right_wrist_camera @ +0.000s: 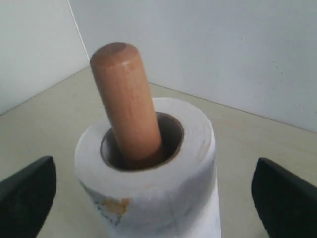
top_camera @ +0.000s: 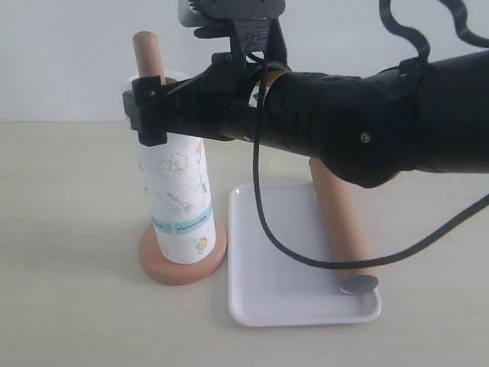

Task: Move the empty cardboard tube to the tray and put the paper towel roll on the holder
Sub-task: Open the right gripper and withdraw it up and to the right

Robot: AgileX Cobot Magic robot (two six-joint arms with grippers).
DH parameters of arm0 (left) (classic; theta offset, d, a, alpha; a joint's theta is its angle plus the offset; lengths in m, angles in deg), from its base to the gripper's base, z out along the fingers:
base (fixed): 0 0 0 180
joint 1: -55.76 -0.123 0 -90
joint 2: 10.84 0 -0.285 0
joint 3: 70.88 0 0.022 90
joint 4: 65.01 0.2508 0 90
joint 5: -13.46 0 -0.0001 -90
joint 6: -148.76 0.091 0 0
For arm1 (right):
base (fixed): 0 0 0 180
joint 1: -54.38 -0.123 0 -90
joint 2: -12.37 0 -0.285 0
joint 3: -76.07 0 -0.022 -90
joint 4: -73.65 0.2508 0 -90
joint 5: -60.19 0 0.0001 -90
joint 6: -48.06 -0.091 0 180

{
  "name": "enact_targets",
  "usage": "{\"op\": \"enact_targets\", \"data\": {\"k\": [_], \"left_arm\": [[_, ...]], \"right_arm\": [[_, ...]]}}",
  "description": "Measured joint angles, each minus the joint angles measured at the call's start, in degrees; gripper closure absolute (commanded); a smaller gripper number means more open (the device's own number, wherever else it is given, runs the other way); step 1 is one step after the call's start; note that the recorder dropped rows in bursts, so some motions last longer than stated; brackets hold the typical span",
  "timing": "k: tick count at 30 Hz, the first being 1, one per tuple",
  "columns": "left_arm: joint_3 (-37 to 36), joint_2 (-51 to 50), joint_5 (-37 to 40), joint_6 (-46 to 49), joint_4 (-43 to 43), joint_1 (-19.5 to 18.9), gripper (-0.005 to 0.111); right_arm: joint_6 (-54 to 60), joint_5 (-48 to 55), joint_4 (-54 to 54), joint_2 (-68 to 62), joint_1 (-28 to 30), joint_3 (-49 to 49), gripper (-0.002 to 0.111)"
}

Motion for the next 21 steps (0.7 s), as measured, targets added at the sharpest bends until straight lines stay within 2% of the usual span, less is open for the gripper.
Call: {"op": "enact_targets", "data": {"k": [17, 19, 21], "left_arm": [[0.0, 0.0, 0.0, 0.0, 0.0, 0.0, 0.103], [0.0, 0.0, 0.0, 0.0, 0.0, 0.0, 0.103], [0.0, 0.0, 0.0, 0.0, 0.0, 0.0, 0.103]], "right_arm": [[3.5, 15.7, -0.3, 12.4, 0.0, 0.0, 0.008], [4.0, 18.8, -0.3, 13.9, 0.0, 0.0, 0.017], [4.6, 22.0, -0.3, 15.3, 0.0, 0.0, 0.040]]}}
